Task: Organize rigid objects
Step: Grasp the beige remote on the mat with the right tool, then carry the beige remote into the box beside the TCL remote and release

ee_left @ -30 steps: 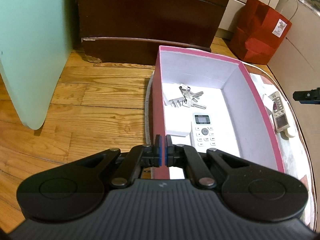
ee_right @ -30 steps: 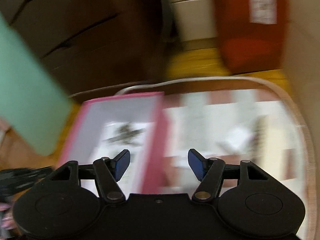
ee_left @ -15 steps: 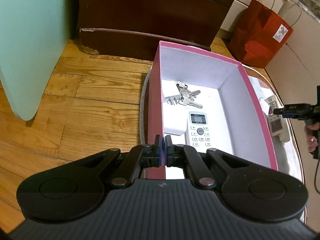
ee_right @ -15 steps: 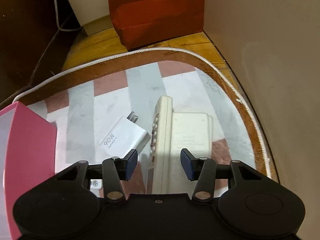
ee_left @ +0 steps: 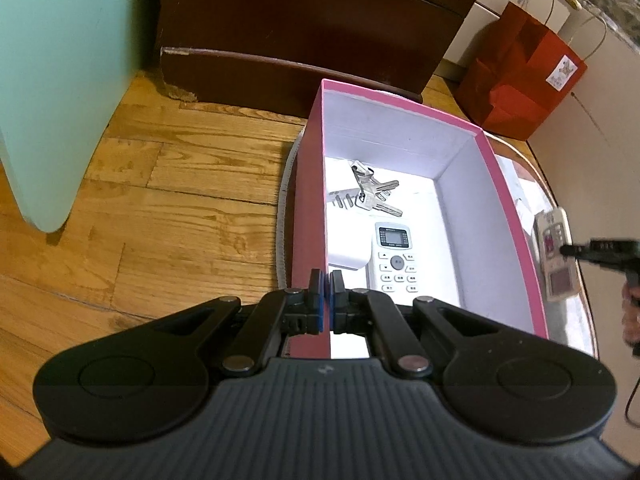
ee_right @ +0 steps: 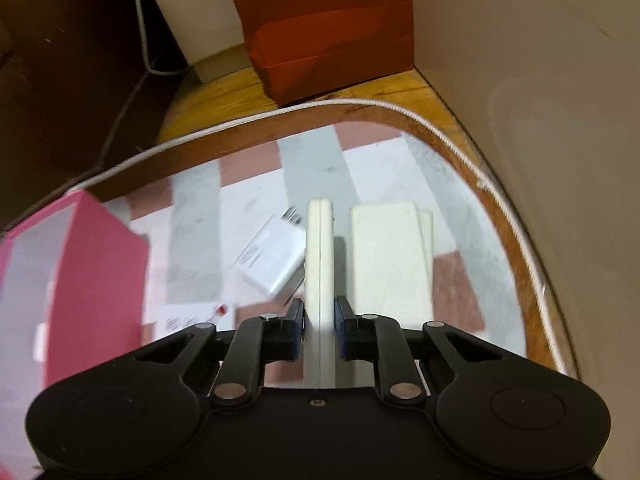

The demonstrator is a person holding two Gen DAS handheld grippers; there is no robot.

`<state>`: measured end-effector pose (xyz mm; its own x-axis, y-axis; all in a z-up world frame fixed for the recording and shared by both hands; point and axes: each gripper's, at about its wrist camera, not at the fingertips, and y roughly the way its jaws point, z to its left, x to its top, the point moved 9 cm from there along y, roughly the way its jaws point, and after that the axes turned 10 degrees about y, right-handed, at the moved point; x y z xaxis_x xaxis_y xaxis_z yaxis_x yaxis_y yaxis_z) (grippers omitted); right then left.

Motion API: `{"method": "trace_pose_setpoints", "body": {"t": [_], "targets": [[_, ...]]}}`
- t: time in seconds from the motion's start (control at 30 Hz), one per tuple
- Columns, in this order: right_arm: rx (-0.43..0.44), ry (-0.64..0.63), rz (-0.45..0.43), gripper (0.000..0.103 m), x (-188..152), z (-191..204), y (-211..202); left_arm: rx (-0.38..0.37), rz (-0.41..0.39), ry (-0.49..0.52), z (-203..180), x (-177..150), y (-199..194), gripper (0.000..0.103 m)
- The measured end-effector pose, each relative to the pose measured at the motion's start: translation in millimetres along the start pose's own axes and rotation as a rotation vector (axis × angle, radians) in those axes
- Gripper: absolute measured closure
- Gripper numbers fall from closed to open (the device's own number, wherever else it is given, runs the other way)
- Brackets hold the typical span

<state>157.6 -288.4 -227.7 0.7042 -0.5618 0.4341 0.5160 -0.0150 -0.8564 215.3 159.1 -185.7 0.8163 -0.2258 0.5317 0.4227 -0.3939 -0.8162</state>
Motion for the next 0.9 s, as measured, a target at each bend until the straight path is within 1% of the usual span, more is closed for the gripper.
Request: {"method": "trace_pose_setpoints", "body": {"t": [0.13, 0.27, 0.4, 0.47, 0.53, 0.63, 0.73, 0.8, 0.9], "targets": [[-0.001, -0.010, 0.049, 0.083, -23.2, 3.9, -7.8, -0.019, 0.014, 0.015, 0.2, 1.5, 1.0, 0.101], [0.032, 0.004, 0.110, 0.083, -44.4, 10.6, -6.2, -0.047, 0.017, -0.011, 3.5, 1.2, 1.7, 0.101], [0.016, -0.004, 0.151, 0.083, -62.7, 14.9, 7.7, -0.083, 0.023, -0.058, 9.0, 1.1, 3.6, 0.101], [0.028, -0.020, 0.137, 0.082, -64.7, 19.8, 8.9, -0.096, 0.022, -0.075, 10.7, 0.4, 4.0, 0.101], [0.025, -0.075, 0.134, 0.081, -66.8, 26.4, 10.5, -0.101, 0.023, -0.081, 11.1, 0.3, 4.3, 0.101], [-0.001, -0.136, 0.119, 0.079, -70.9, 31.3, 16.1, -0.104, 0.027, -0.092, 11.7, 0.2, 4.4, 0.101], [-0.028, -0.138, 0.096, 0.082, -70.6, 32.9, 13.9, -0.092, 0.022, -0.066, 9.5, 0.0, 3.5, 0.101], [-0.013, -0.129, 0.072, 0.083, -68.9, 36.7, 5.7, -0.072, 0.017, -0.030, 5.9, 0.0, 2.4, 0.101], [0.046, -0.116, 0.009, 0.083, -61.1, 49.1, -21.0, -0.049, 0.016, -0.001, 2.9, 0.6, 1.5, 0.101]]}}
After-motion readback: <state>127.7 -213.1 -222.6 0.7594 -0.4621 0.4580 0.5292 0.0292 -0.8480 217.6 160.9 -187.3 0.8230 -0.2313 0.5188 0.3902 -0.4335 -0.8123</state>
